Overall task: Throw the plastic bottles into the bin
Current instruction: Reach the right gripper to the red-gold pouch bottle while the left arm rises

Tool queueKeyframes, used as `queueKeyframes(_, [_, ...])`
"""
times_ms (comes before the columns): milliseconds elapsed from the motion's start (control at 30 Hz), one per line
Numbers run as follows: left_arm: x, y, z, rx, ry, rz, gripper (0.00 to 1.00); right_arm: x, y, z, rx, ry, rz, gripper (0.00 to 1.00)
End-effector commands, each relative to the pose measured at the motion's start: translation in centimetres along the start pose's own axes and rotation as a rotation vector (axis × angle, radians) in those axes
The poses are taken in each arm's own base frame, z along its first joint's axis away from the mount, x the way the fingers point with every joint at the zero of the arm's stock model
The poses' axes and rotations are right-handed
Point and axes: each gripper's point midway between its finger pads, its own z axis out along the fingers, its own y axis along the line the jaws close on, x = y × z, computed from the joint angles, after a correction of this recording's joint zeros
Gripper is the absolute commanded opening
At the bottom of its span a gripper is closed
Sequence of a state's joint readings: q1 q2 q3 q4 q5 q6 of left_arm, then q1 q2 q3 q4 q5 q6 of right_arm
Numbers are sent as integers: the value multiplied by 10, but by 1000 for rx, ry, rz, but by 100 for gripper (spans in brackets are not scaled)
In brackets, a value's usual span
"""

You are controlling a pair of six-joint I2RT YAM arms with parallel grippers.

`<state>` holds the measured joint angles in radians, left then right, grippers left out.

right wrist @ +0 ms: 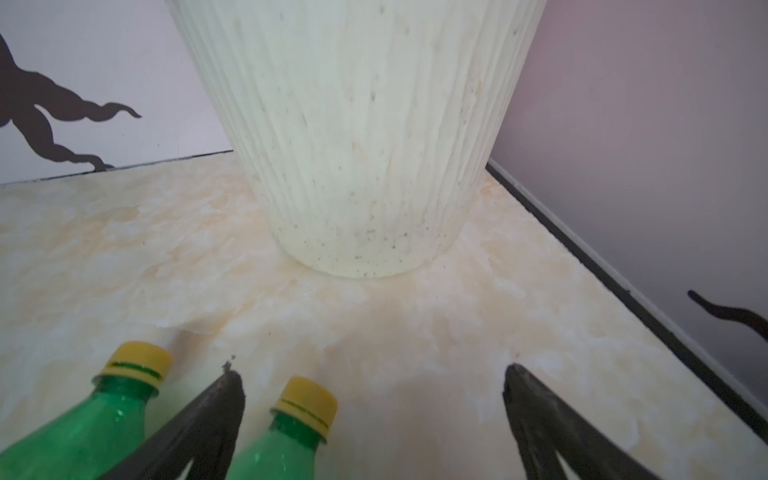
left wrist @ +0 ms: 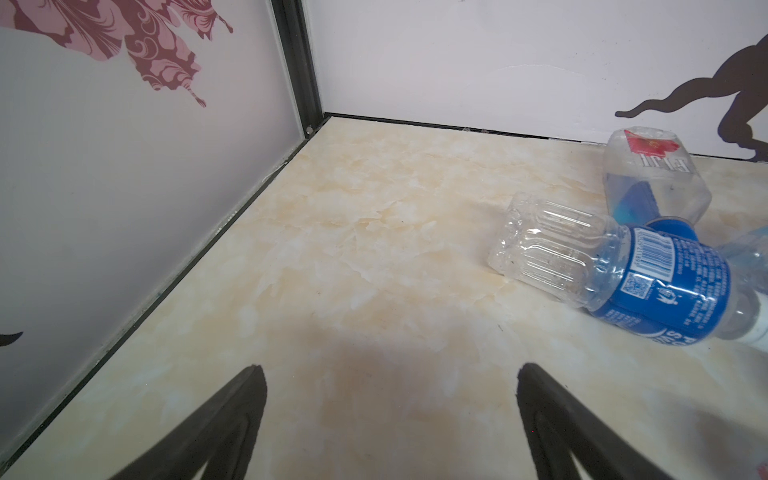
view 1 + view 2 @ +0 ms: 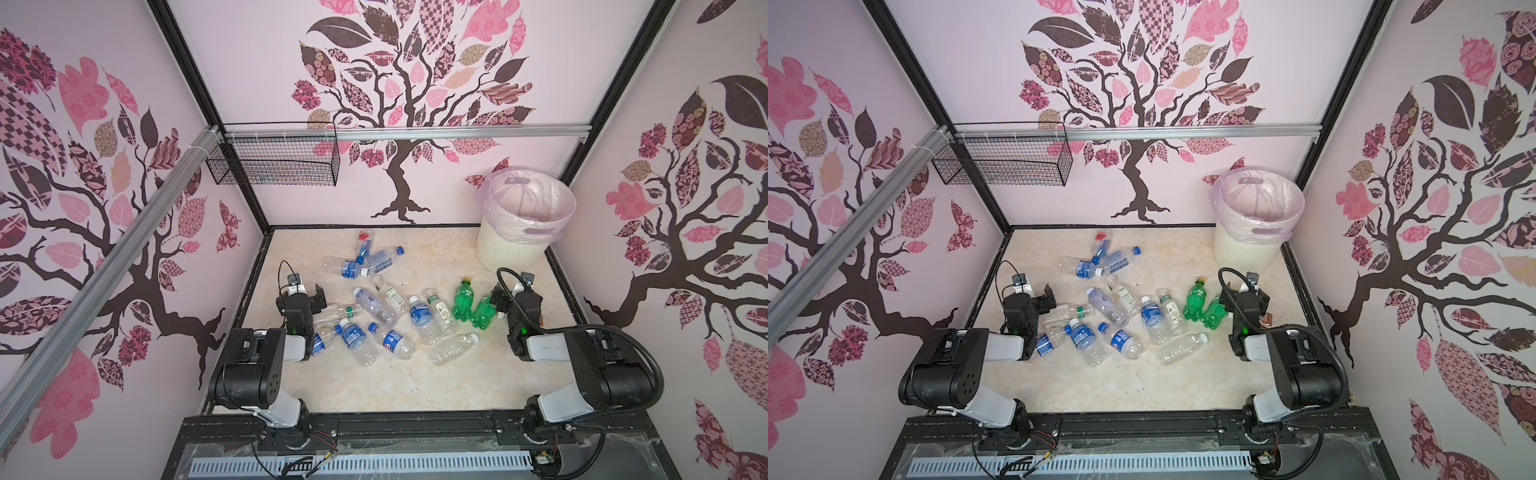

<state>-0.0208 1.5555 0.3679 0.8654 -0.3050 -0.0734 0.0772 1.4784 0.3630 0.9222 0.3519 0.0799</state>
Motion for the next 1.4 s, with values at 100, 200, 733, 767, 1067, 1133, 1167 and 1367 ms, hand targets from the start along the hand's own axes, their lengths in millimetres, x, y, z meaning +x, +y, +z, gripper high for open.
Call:
queueKeyframes(100, [-47, -14, 0, -41, 84, 86, 97, -50, -9, -5, 93, -2, 108, 99])
queueKeyframes(200, [-62, -29, -5, -25, 203, 66, 97, -55, -7, -10, 83, 36, 146, 99])
queueKeyframes(733, [-109, -113, -78, 103, 426, -201, 97, -60, 19, -5, 116, 211, 335, 99])
queueKeyframes(767, [-118, -123, -86, 141, 431, -205, 97, -60, 16, -5, 141, 220, 337, 99])
queueKeyframes(1067, [-168, -174, -138, 385, 403, -295, 97, -44, -13, -26, 361, 411, 360, 99])
queueKeyframes(1133, [-170, -190, -148, 426, 393, -257, 97, -36, -21, -36, 423, 496, 326, 99])
queueKeyframes(1167, [-172, -200, -155, 454, 379, -226, 97, -31, -26, -43, 459, 542, 326, 99])
queueKeyframes(1367, [-182, -281, -198, 677, 267, 46, 97, -12, -38, -74, 465, 686, 431, 99])
